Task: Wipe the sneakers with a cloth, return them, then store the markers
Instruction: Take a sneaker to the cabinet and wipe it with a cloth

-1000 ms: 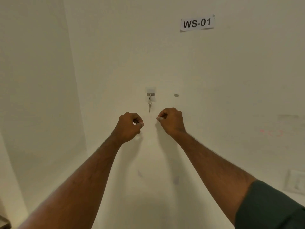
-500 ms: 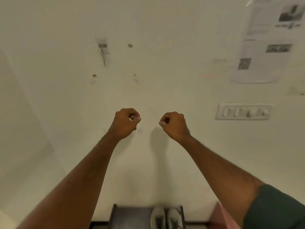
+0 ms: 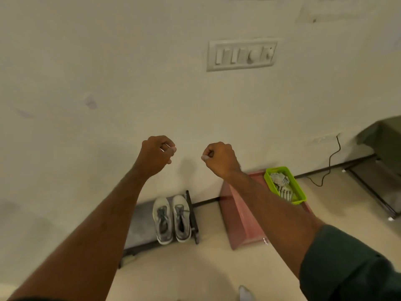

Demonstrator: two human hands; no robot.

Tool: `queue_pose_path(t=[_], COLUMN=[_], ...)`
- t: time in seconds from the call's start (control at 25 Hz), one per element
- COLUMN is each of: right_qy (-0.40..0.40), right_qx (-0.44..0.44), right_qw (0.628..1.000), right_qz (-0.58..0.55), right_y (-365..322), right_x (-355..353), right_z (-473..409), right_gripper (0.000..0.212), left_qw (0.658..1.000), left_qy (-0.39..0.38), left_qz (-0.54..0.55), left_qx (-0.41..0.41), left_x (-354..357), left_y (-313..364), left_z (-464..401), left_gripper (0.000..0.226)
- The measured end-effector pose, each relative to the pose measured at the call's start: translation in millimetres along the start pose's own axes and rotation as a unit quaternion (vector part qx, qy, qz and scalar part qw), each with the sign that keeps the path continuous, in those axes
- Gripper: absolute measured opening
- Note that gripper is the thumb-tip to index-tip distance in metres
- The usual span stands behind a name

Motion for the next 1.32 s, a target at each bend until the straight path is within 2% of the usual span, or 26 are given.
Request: queue_pose_path(t=[0.16, 0.36, 0.56, 0.76, 0.92, 1.04, 1.12, 1.32], right_qy=[-0.069, -0.142, -0.177, -0.204, -0.213, -0.191, -0.171, -0.124], right_qx=[0.022, 0.050, 0.059, 0.067, 0.051, 0.012, -0.022, -0.079], right_qw=[0.997, 0.988, 0.982, 0.976, 0.975, 0.979, 0.981, 0.977], right_qz=[-0.027, -0.025, -0.039, -0.037, -0.040, -0.064, -0.092, -0.153], right_y=[83, 179, 259, 312, 339, 367, 384, 427], right_x=[37, 116, 204, 302, 372, 418, 440, 473], right_z=[23, 49, 69, 74, 64, 55, 46, 62], right_gripper=[0.016, 0.007, 0.014, 0.011, 0.006, 0.006, 0.007, 0.004], left_qw=[0.996, 0.979, 0.963, 0.948, 0.949, 0.956, 0.957, 0.945], left_qy=[-0.016, -0.031, -0.054, -0.013, 0.015, 0.047, 0.089, 0.190], left_qz=[0.020, 0.025, 0.039, 0.076, 0.068, 0.069, 0.084, 0.124], left_qx=[-0.082, -0.202, -0.260, -0.310, -0.307, -0.282, -0.263, -0.235], left_x=[80, 181, 245, 296, 331, 363, 384, 432], left_y=[-28, -95, -180, -277, -346, -395, -424, -478], left_z=[19, 64, 98, 115, 120, 121, 118, 128], left_gripper=[0.006, 0.007, 0.008, 0.012, 0.011, 0.008, 0.004, 0.014])
Point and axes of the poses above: each hand's wrist, its own z-axis away from the middle knuckle, its own x-axis out of the palm, y = z × x, the point moved 2 cm from there along -z, towards the middle knuckle, and after that the axes turned 6 degrees about -y, right-handed, at the moved point
